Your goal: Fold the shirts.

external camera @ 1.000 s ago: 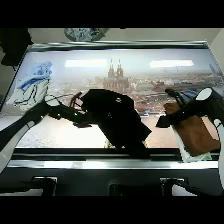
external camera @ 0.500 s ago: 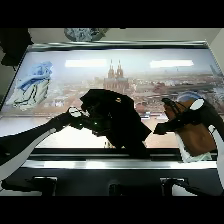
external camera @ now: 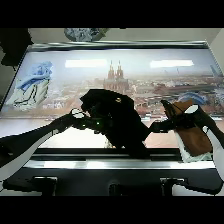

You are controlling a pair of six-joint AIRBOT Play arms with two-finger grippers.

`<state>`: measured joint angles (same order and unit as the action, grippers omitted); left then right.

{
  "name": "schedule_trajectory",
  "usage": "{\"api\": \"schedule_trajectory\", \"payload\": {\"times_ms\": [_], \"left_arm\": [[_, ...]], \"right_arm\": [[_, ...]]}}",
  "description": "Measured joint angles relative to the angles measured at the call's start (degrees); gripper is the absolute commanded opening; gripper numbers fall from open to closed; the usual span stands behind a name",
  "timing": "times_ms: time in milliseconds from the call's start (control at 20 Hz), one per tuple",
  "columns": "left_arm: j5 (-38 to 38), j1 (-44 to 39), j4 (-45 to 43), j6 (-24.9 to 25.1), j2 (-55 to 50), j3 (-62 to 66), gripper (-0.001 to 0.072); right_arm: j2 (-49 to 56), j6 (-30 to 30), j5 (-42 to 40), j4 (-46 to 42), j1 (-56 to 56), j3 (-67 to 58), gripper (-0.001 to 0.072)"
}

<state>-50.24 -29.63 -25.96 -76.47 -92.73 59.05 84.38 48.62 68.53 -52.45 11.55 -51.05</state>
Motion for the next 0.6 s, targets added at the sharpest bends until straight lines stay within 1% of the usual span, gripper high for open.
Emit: {"api": "schedule_trajectory", "payload": {"times_ms": [50, 100, 150, 200, 250, 300, 450, 600], "left_arm": [[0.1, 0.0, 0.0, 0.5, 0.0, 0.3, 0.0029], [0.1, 0.1, 0.0, 0.7, 0.0, 0.8, 0.0029], [0.1, 0.2, 0.0, 1.0, 0.0, 1.4, 0.0028], [0.1, 0.3, 0.0, 1.3, 0.1, 2.2, 0.0028], [0.1, 0.5, -0.1, 1.5, 0.1, 2.9, 0.0027], [-0.3, 0.8, -0.5, 1.7, 0.2, 3.8, 0.0027], [-2.3, 1.7, -3.7, 1.9, 1.1, 6.1, 0.0026], [-5.2, 3.6, -11.4, 1.9, 5.3, 10.0, 0.0026]], "right_arm": [[0.6, 0.0, -0.4, 1.3, 0.0, 0.0, 0.0469], [1.1, 0.0, -0.7, 1.9, -0.1, 0.1, 0.0426], [1.5, 0.1, -0.9, 2.3, -0.3, 0.1, 0.0336], [1.9, 0.2, -1.3, 2.6, -0.9, 0.2, 0.0228], [2.1, 0.3, -1.4, 2.3, -1.8, 0.2, 0.007], [2.3, 0.5, -1.8, 1.9, -3.0, 0.3, 0.0052], [2.2, 0.4, -1.7, 1.5, -5.6, -0.2, 0.005], [-1.4, -1.6, 0.1, 0.1, -6.1, -4.5, 0.005]]}}
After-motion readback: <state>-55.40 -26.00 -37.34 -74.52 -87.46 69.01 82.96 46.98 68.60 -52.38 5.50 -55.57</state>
